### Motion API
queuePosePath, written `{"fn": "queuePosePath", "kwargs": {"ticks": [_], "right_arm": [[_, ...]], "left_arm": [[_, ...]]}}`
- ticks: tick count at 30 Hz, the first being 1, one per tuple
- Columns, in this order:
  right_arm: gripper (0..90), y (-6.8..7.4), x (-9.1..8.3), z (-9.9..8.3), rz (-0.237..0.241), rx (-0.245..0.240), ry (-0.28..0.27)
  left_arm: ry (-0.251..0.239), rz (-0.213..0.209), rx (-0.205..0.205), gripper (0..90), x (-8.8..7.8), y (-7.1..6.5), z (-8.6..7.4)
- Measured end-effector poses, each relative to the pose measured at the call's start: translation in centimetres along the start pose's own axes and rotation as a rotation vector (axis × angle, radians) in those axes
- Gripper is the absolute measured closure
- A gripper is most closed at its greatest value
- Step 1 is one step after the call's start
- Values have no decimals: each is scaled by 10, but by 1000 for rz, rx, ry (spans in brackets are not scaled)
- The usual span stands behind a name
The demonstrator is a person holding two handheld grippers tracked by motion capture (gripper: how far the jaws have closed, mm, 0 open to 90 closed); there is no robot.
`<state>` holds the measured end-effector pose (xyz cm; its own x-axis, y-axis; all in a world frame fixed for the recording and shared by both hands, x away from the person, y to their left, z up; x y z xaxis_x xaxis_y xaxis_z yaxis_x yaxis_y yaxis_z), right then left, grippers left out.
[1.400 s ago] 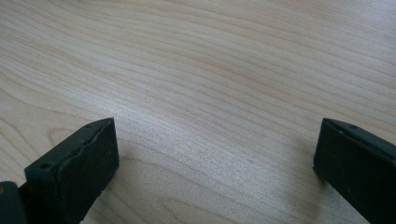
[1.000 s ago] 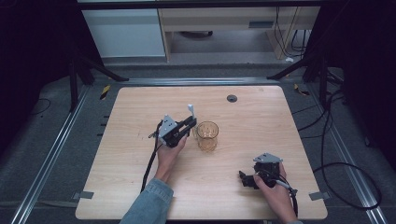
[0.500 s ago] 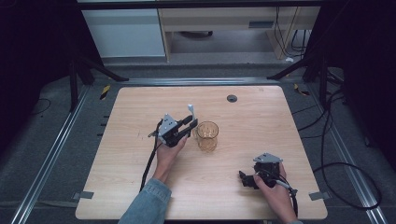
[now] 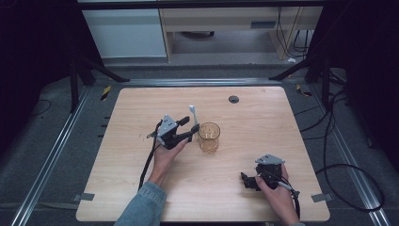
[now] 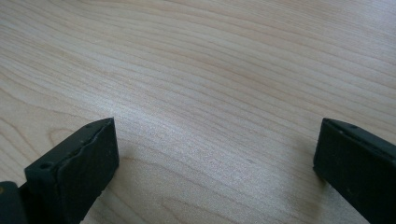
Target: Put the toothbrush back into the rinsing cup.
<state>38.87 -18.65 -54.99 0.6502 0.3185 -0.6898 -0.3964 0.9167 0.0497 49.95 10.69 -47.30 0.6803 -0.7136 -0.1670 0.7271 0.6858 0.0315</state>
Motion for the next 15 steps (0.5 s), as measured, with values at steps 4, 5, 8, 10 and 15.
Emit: {"fn": "queuePosePath", "kwargs": {"ticks": [4, 5, 8, 10, 15], "right_arm": [[4, 0, 0, 0, 1, 0, 0], [4, 0, 0, 0, 0, 0, 0], [4, 0, 0, 0, 0, 0, 0], [4, 0, 0, 0, 1, -1, 0], [4, 0, 0, 0, 2, 0, 0]], "left_arm": [[6, -2, 2, 368, -3, 1, 1], [9, -3, -1, 361, -3, 1, 1], [20, -9, -3, 340, -4, 1, 1], [31, -16, -1, 325, -4, 1, 1], [45, -9, 2, 274, -6, 1, 2]]}}
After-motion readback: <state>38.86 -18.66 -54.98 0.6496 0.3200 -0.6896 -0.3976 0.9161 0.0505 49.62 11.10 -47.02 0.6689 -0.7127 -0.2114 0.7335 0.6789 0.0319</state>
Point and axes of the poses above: each handheld gripper's, and its own axes: x roughly forward along the jaws, z roughly out of its top, y roughly to its left, the point moved 5 cm from there along x, roughly forward along the jaws, and after that the axes turned 4 degrees about x, right-handed, at the moved point
